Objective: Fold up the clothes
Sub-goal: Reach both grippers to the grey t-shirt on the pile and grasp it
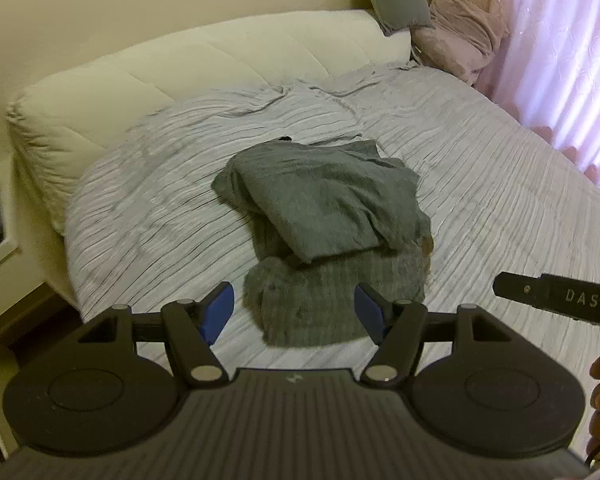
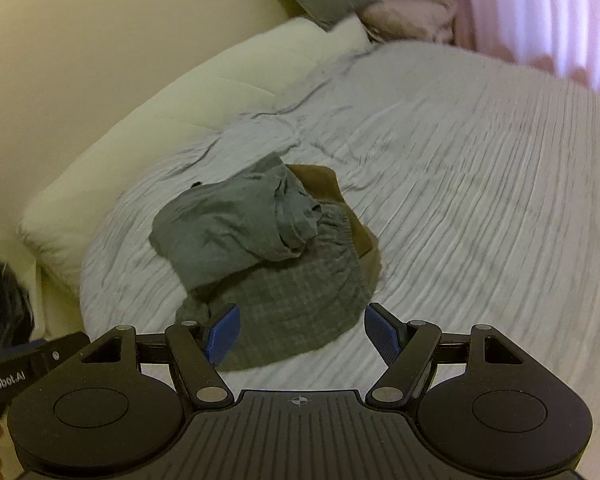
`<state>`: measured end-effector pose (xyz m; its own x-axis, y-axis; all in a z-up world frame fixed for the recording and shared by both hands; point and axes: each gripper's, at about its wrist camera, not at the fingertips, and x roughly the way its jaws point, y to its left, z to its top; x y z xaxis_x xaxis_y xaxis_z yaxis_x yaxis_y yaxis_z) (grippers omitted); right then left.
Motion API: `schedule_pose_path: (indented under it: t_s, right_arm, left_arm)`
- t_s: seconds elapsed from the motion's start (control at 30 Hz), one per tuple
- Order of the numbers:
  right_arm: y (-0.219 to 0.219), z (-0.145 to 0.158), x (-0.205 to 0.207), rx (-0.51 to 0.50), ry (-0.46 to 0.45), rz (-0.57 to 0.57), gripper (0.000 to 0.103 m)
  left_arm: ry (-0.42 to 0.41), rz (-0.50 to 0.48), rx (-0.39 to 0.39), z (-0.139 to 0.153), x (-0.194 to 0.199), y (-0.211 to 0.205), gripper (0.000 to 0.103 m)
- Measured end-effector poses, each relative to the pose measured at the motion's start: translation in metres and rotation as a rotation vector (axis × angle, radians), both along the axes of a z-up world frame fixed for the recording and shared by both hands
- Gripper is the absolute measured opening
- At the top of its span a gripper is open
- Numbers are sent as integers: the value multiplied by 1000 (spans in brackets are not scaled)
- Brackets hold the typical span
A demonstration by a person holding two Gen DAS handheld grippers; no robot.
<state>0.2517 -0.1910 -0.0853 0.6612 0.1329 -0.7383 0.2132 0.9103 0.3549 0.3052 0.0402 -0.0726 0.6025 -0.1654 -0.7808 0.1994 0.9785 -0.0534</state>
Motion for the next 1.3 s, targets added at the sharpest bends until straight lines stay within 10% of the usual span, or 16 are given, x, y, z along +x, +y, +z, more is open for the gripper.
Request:
schedule_pose_path:
  t_s: [0.6,0.7,0.73,0.77,0.87,0.93,1.3]
  right_arm:
    - [-23,-93,118,464,16,-294,72]
    - [-23,-101,129,453,10,-315,71]
    - [-22,-101,132,432,2,-310,58]
    - [-20,-100,135,405,-7,-302,23]
    - [-7,-89,143,263,-30,-217,5]
    - [4,-77,144,176,-77,-153,4]
    - [24,43,95,70,-487,-30,3]
  left_arm:
    - [225,47,-276,-105,174,24,63]
    - [255,66,-317,-120,191,25,62]
    - [259,66,-331,-123,195,25,56]
    - [256,60,-343,-124,197,25,52]
    - [244,36,-369,-125,204,23,29]
    - [232,14,-377,-122,205,21,11]
    - [-52,-108,-489,-6,159,21,5]
